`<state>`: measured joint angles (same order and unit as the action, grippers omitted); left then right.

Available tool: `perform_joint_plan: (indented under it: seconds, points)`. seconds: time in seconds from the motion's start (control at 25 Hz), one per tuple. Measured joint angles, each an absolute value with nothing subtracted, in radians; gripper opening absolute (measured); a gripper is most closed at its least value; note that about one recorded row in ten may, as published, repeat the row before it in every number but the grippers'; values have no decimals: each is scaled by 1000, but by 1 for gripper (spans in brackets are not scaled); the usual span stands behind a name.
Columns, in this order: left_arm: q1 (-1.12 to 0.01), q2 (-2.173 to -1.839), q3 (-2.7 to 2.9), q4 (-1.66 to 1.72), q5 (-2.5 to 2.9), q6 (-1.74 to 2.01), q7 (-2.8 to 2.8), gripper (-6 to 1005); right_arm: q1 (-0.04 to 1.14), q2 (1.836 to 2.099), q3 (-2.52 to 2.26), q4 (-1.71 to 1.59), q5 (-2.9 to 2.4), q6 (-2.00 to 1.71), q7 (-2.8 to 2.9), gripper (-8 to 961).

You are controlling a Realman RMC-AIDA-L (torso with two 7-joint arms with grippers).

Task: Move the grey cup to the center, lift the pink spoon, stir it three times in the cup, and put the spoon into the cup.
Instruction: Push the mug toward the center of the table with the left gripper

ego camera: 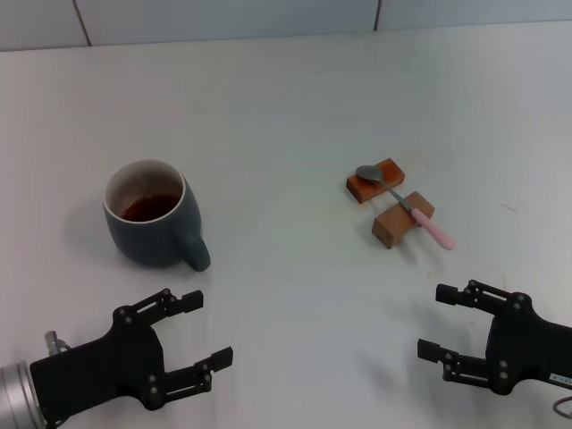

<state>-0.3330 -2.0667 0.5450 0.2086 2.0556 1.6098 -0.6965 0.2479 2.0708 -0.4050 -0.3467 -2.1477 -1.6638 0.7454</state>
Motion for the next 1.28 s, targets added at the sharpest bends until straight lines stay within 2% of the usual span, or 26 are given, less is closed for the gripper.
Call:
perform_joint_plan:
  seconds: [0.52,0.92,1.28]
  points:
    - [-335,-2069,544,194,2052,1570,-723,741,249,2070,-405,-347,-2148,-1663,745,775]
    - [-334,-2069,540,193,2047,1568,-730,493,253,2072,-405,-347,-2147,-1663,745,774]
    - [-339,-2069,540,193,2046,1559,-735,168,253,2072,-405,-347,-2147,-1663,745,775]
